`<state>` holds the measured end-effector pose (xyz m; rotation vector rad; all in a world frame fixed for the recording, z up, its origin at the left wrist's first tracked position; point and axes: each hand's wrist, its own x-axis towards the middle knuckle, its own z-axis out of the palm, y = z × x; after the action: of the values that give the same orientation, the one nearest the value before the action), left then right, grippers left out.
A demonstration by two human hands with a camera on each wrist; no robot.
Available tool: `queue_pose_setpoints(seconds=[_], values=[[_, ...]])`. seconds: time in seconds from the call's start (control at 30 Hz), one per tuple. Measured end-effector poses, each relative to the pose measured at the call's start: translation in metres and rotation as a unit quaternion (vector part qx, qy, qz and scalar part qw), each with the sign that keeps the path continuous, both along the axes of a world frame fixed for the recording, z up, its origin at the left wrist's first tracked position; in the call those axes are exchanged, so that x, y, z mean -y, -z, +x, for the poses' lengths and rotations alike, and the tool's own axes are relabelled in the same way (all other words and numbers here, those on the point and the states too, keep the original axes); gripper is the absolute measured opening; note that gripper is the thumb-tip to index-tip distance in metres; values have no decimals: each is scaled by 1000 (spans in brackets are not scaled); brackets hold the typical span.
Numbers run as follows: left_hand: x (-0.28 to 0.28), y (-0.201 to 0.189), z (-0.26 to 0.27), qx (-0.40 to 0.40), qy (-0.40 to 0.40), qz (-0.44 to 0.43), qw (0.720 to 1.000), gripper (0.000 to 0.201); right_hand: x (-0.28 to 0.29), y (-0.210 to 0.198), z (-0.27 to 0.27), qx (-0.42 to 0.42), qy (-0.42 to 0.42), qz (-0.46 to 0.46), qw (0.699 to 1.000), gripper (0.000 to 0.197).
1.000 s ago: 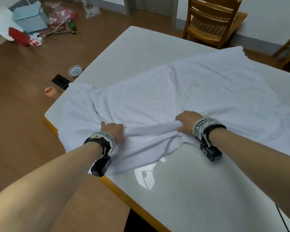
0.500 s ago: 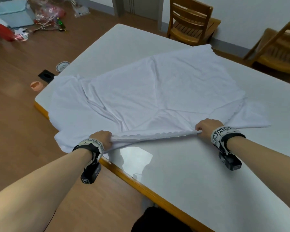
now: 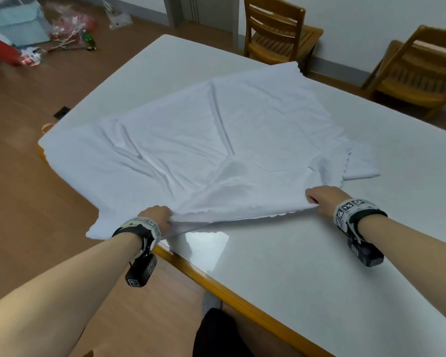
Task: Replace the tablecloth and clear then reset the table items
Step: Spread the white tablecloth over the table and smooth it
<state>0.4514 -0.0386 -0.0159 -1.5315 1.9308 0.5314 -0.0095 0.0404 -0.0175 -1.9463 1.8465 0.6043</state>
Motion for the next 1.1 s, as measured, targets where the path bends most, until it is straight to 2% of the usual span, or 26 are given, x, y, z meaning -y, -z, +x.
queue_pose_setpoints(seconds=[0.1, 0.27, 0.43, 0.6, 0.63, 0.7, 0.77, 0.83, 0.9, 0.97, 1.0, 1.1], values=[[-35, -5, -32, 1, -11, -23, 1000, 13, -19, 0, -38, 5, -14, -47, 999, 30], [-153, -9, -128, -22, -51, -31, 998, 23, -75, -8, -126, -30, -15, -101, 994, 30], [-269, -2, -217, -34, -65, 8, 997, 9, -149, -15, -203, -67, -34, -19, 997, 30], [-343, 11, -274, -94, -85, 85, 988, 17, -197, -2, -241, -32, -7, 14, 999, 24], [-352, 15, -281, -120, -89, 97, 984, 18, -204, 2, -245, -30, -8, 24, 999, 24], [-361, 20, -296, -159, -99, 122, 975, 40, -215, 9, -248, -29, -7, 57, 998, 23], [-364, 22, -313, -169, -101, 121, 973, 59, -223, 15, -251, -24, -1, 70, 997, 23], [-366, 23, -328, -167, -103, 103, 975, 67, -230, 14, -256, -11, 3, 73, 997, 26], [-367, 21, -343, -167, -104, 56, 979, 58, -231, 8, -264, 8, 10, 70, 997, 30], [-368, 21, -357, -174, -93, -17, 980, 31, -226, 1, -276, 27, 5, 61, 998, 34], [-367, 22, -365, -177, -91, -35, 979, 26, -219, -3, -283, 37, 6, 51, 998, 35], [-363, 29, -392, -164, -86, -5, 983, 52, -193, -13, -305, 54, 1, 20, 998, 38]])
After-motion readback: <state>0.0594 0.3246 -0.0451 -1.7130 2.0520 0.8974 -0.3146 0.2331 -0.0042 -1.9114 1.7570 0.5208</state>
